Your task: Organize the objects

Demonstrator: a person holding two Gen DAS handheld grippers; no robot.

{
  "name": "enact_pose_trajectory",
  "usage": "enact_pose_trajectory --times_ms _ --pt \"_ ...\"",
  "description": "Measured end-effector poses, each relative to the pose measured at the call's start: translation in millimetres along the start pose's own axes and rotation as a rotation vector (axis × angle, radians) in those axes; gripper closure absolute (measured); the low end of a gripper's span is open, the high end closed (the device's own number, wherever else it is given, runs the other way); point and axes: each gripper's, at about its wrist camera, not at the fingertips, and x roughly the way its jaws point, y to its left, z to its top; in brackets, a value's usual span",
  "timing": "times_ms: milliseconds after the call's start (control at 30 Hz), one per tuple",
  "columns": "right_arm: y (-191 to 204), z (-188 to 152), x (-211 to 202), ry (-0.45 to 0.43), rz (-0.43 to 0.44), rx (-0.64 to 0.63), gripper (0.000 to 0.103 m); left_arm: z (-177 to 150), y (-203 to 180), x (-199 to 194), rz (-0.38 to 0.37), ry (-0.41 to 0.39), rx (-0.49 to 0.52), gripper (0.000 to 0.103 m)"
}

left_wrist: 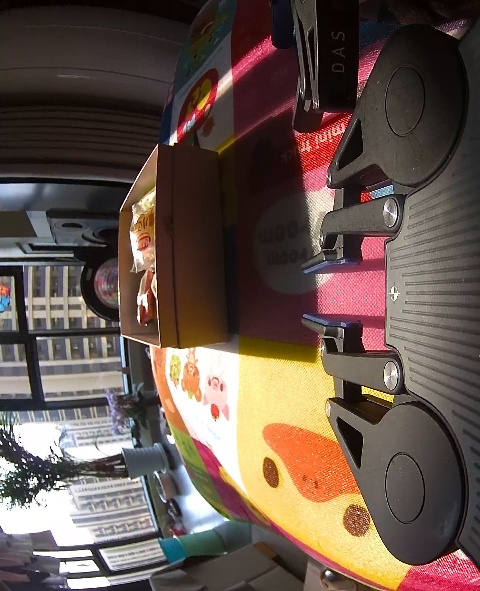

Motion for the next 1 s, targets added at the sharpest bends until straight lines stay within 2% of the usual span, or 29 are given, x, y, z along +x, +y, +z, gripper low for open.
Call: enact_pose_trajectory --times_ms 267,533,1000 --pt "0.1 0.5 0.6 0.001 0.002 -0.002 0.000 0.4 5.2 2.0 -0.058 0.002 -0.032 0.080" --pt "6.0 4.1 4.9 0.003 -0.010 -0.014 0.000 0.2 -0.5 2.0 -0.029 0.001 0.004 0.080" --pt "10.1 5.3 6.6 0.008 0.002 -0.017 0.000 -0.1 4.4 1.8 -0.052 0.004 -0.032 0.079"
